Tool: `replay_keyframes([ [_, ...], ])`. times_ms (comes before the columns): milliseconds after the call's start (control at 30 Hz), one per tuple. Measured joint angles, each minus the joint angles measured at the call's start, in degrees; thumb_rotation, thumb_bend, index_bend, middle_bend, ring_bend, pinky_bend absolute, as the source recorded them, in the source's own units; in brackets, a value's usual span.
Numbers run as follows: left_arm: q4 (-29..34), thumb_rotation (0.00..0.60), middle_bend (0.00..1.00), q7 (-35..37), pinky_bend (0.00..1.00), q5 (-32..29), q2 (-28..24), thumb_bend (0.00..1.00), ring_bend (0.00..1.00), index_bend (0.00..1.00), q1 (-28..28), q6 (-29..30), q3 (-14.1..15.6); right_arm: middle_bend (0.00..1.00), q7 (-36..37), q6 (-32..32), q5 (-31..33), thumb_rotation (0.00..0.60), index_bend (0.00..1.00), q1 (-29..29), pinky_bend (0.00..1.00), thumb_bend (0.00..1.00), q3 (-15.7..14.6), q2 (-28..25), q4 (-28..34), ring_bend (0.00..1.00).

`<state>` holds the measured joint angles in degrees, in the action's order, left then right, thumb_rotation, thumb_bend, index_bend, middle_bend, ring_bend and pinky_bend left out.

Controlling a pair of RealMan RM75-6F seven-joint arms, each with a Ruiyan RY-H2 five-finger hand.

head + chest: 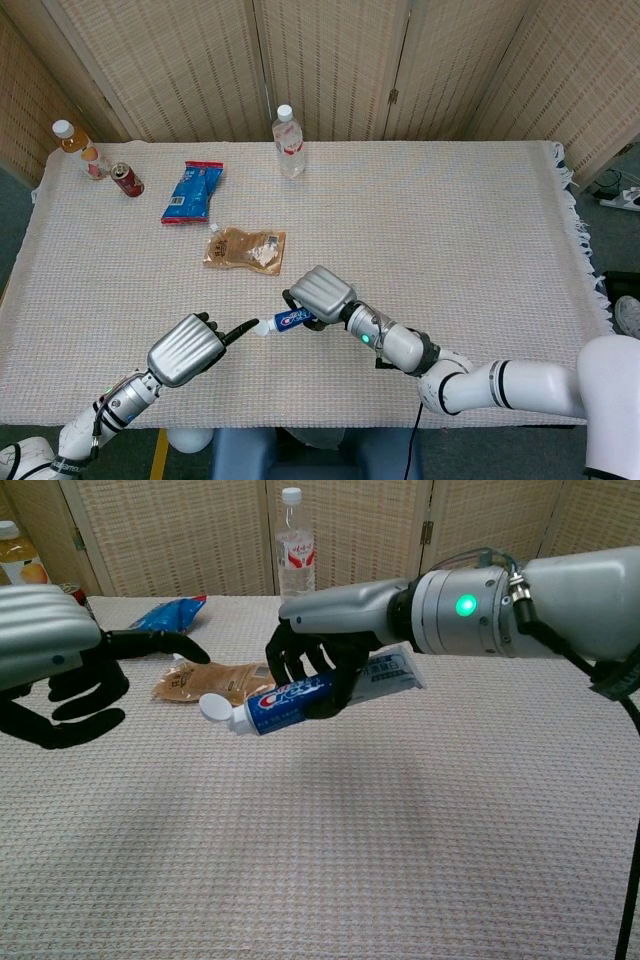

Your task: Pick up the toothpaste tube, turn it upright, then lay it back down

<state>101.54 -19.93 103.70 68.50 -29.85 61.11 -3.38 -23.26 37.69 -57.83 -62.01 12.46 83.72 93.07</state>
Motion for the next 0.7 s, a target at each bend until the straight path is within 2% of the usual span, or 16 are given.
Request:
replay_keyframes([
  [333, 0.36, 0.6, 0.85, -2.82, 0.71, -3.7, 1.31, 0.6, 0.75, 0.15, -0.87, -1.58, 0.79, 0.66, 1.31, 2.14, 0.12, 0.6, 0.8, -0.27, 0.57, 0.68, -1.35, 0.72, 0.08, 0.69],
  [700, -1.02, 0.6, 0.85, -1.46, 0.71, -5.19, 1.39, 0.6, 0.76, 0.18, -0.38, -0.14, 2.24, 0.67, 7.51, 3.81, -3.38, 0.6, 0.81, 1.56, 0.58, 0.68, -1.43, 0.24, -0.1, 0.7],
])
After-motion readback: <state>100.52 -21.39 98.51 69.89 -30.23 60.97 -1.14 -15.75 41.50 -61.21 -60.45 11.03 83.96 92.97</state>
